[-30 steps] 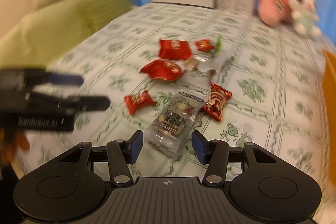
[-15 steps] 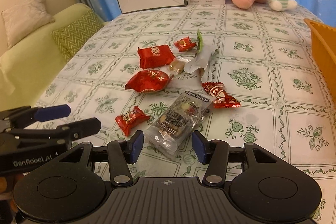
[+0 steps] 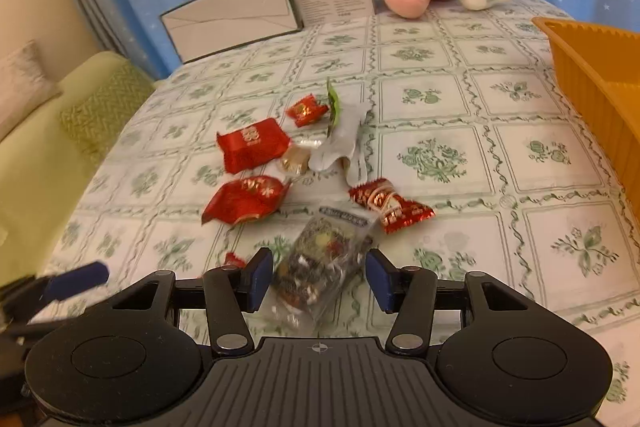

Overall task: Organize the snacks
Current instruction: 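Grasp the clear cookie packet with the right gripper while the left grasps a red candy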

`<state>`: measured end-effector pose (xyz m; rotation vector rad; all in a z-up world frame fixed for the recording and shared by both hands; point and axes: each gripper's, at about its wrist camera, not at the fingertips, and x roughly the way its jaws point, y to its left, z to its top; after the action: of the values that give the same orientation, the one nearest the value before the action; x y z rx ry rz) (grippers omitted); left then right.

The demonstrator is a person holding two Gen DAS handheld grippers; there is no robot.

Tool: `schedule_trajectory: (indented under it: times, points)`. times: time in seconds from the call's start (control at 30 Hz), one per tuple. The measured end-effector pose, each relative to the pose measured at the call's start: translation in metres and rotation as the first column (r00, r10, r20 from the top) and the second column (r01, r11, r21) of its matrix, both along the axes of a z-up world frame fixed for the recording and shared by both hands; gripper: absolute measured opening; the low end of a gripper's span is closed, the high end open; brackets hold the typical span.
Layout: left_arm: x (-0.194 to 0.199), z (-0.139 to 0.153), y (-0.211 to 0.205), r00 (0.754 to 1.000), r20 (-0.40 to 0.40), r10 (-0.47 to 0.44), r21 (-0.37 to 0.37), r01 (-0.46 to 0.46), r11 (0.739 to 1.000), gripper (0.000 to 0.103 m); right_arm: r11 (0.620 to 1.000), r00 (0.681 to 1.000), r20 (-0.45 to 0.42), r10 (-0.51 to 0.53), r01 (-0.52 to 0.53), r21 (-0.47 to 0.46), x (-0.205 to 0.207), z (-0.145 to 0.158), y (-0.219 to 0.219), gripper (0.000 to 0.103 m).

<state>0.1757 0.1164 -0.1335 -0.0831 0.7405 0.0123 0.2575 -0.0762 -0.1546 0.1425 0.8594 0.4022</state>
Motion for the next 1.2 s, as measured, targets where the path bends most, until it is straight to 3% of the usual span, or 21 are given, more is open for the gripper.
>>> schedule_trajectory:
  times: [0.23, 0.3, 0.4, 0.67, 0.97, 1.2]
  points:
    - [0.002, -0.003, 0.001, 1.000, -0.008, 0.000, -0.009, 0.000, 1.000, 0.068, 0.986, 0.994, 0.068, 0.088, -0.077, -0.147, -0.007, -0.006, 0.016, 0.051]
    - [0.003, -0.003, -0.001, 1.000, -0.008, -0.017, -0.013, 0.017, 1.000, 0.067, 0.983, 0.992, 0.070, 0.102, -0.090, -0.157, -0.010, -0.006, 0.013, 0.049]
    - [0.006, -0.004, -0.009, 0.998, -0.007, -0.058, -0.001, 0.058, 0.998, 0.059, 0.983, 0.992, 0.065, 0.112, -0.101, -0.152, -0.013, -0.004, 0.005, 0.039]
    - [0.017, -0.008, -0.038, 0.980, -0.014, -0.197, 0.072, 0.197, 0.978, 0.058, 0.979, 0.993, 0.072, 0.094, -0.079, -0.189, -0.028, -0.001, -0.025, 0.038]
    - [0.034, -0.018, -0.067, 0.952, -0.051, -0.302, 0.191, 0.306, 0.933, 0.036, 0.970, 0.991, 0.095, 0.099, -0.075, -0.231, -0.034, -0.007, -0.033, 0.041]
    - [0.035, -0.022, -0.070, 0.948, -0.074, -0.311, 0.193, 0.320, 0.928, 0.019, 0.971, 0.991, 0.098, 0.093, -0.069, -0.228, -0.033, -0.008, -0.035, 0.042]
